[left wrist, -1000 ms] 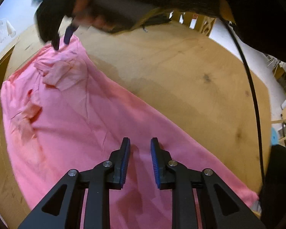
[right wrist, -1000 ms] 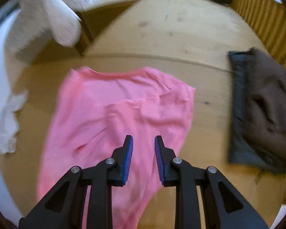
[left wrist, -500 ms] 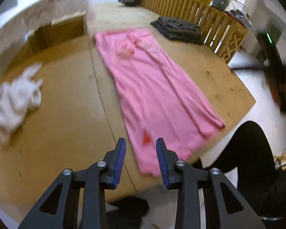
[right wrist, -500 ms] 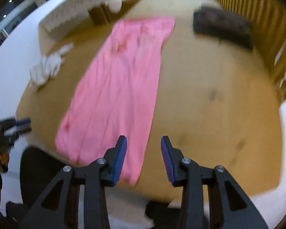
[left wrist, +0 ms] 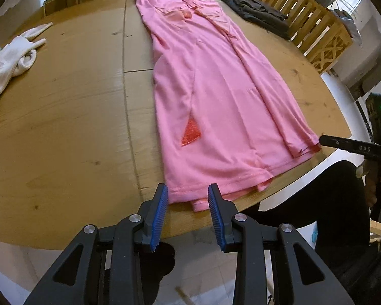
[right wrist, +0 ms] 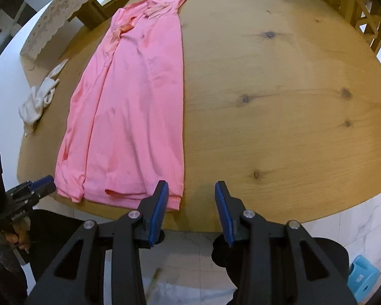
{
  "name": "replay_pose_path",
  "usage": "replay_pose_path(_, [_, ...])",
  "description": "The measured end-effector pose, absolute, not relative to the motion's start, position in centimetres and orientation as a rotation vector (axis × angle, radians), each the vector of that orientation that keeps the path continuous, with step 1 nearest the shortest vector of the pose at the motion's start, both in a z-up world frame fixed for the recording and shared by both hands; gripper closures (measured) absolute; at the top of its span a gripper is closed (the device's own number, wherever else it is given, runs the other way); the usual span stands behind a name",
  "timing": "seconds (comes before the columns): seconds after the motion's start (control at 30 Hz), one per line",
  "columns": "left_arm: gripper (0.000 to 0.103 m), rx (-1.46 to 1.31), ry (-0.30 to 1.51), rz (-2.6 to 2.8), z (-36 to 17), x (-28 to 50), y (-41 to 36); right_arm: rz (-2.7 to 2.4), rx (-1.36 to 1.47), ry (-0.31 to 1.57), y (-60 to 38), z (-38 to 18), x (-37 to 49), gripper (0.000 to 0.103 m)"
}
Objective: Fold clothes
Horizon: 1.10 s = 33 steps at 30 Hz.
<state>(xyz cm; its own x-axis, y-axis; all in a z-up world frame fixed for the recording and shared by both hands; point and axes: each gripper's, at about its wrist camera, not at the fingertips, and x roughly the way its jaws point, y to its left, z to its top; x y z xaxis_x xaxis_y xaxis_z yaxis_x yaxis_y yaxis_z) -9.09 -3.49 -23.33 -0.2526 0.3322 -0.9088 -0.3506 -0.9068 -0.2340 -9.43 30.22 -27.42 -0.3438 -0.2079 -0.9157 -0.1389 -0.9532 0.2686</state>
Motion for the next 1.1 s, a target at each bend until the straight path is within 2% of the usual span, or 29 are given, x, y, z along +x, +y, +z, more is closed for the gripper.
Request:
replay_pose_path(0.03, [0.072,-1.583,0.047,2.202,-23.3,-9.1,-3.2,-2.514,1.762,-0.457,30.1,-27.1,-9.4,0.065])
replay_pose_path(0.17, [0.071,-1.56,0.119,2.228,-23.3,-9.2,-2.4,-2.467,1.684,-0.196,27.8,-26.1,-9.8,0.065])
replay_pose_path(0.3, [0.069,-1.596,0.086,2.196,-24.1,-9.9,-2.2,-2.465,1.715,-0.164,27.3,-26.9,-10.6,0.059])
replay_pose_path(0.37, [0.069,-1.602,0.085,2.197,-24.4,-10.0,-2.1,-2.446,1.738,-0.253,27.5,-27.7,-11.4,0.059])
replay_pose_path(0.57, [0.066,-1.588,0.164,2.191,-24.4,-9.7,-0.4,-2.468,1.766,-0.164,26.6,-28.7,-11.3,0.058])
replay_pose_path(0.67, [0.069,-1.57,0.202,2.182,-24.4,-9.5,0.3,-2.481,1.761,-0.069,25.7,-28.8,-11.2,0.057])
replay_pose_path(0.7, [0.073,-1.564,0.221,2.185,-24.4,-9.5,0.6,-2.482,1.752,-0.058,25.5,-28.8,-11.2,0.057])
replay_pose_path(0.73, [0.084,-1.559,0.234,2.189,-24.5,-9.5,0.8,-2.479,1.735,-0.053,25.3,-28.7,-11.1,0.058])
replay_pose_path(0.77, [0.089,-1.557,0.234,2.191,-24.5,-9.6,1.0,-2.479,1.726,-0.05,25.3,-28.7,-11.1,0.058])
replay_pose_path(0.83, [0.096,-1.543,0.2,2.186,-24.5,-9.8,1.1,-2.471,1.701,-0.043,25.2,-28.6,-11.0,0.071])
replay_pose_path(0.87, [0.097,-1.536,0.193,2.187,-24.5,-9.8,1.2,-2.457,1.692,-0.049,25.2,-28.5,-11.2,0.089])
replay_pose_path(0.9, [0.097,-1.527,0.188,2.187,-24.6,-9.9,1.3,-2.432,1.693,-0.071,25.3,-28.6,-11.3,0.096])
replay_pose_path(1.1, [0.098,-1.491,0.031,2.171,-23.7,-9.7,0.6,-2.358,1.695,-0.26,27.4,-28.4,-11.1,0.097])
